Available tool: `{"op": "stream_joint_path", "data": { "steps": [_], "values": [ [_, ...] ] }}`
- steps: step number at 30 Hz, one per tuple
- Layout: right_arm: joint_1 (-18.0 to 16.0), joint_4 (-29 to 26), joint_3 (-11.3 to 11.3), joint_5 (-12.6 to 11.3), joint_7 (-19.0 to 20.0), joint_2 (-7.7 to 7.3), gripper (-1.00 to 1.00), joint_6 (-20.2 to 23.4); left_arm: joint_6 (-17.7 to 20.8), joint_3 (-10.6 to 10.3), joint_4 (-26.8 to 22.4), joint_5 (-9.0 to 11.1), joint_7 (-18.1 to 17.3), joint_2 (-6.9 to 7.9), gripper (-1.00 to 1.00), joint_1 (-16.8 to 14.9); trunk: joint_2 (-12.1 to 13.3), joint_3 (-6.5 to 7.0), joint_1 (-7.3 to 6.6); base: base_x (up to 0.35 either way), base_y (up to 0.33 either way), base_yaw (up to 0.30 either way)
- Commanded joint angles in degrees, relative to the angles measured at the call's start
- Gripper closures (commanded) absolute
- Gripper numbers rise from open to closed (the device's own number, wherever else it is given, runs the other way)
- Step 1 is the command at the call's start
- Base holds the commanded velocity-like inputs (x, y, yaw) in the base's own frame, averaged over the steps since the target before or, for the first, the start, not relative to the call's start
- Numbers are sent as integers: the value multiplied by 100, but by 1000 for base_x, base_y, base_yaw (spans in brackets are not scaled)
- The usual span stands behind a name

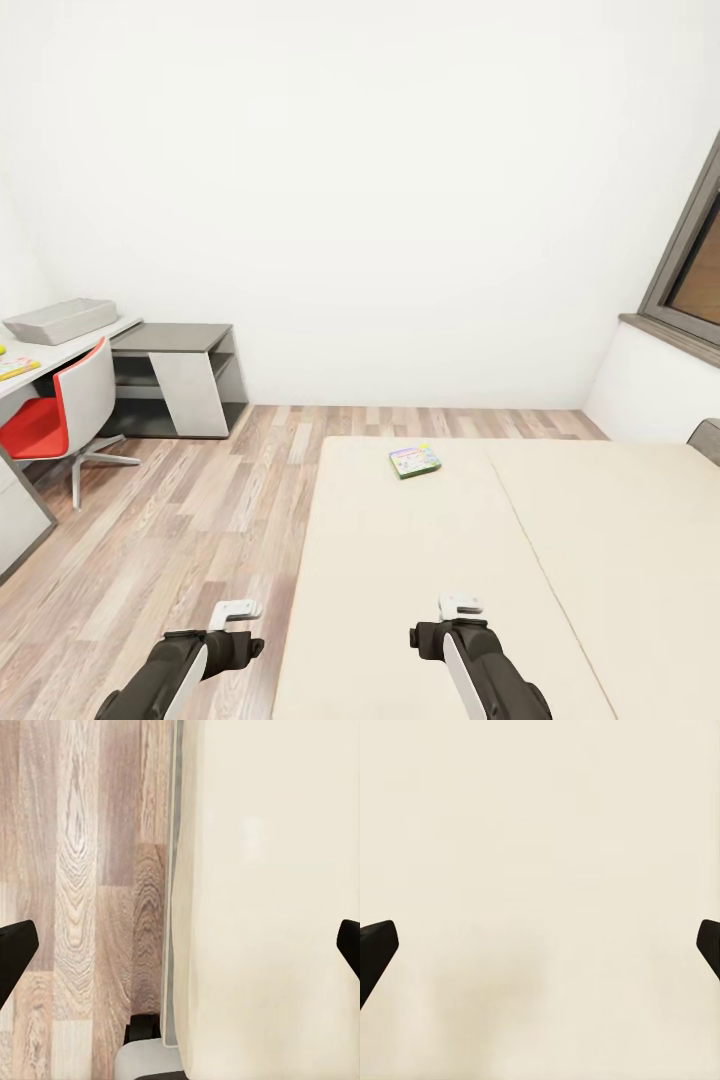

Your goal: Put all the toys in the child's room - the three board games (two on the bed and one on the table), the two jigsaw puzzles on the table, and the tennis ball on the table - inside the toy box on the table in the child's room.

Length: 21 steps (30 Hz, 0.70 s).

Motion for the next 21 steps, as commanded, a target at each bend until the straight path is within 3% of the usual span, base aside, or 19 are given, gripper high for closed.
{"op": "stream_joint_path", "data": {
  "steps": [1,21],
  "values": [
    [-4,-8,-1,-21,-29,2,-100,27,36,14,-8,9,-24,-2,-100,-3,-13,-13,4,0,-16,0],
    [-4,-8,-1,-21,-29,2,-100,27,10,9,-8,9,-23,-2,-100,-3,-13,-13,4,0,-83,0]
  ]
}}
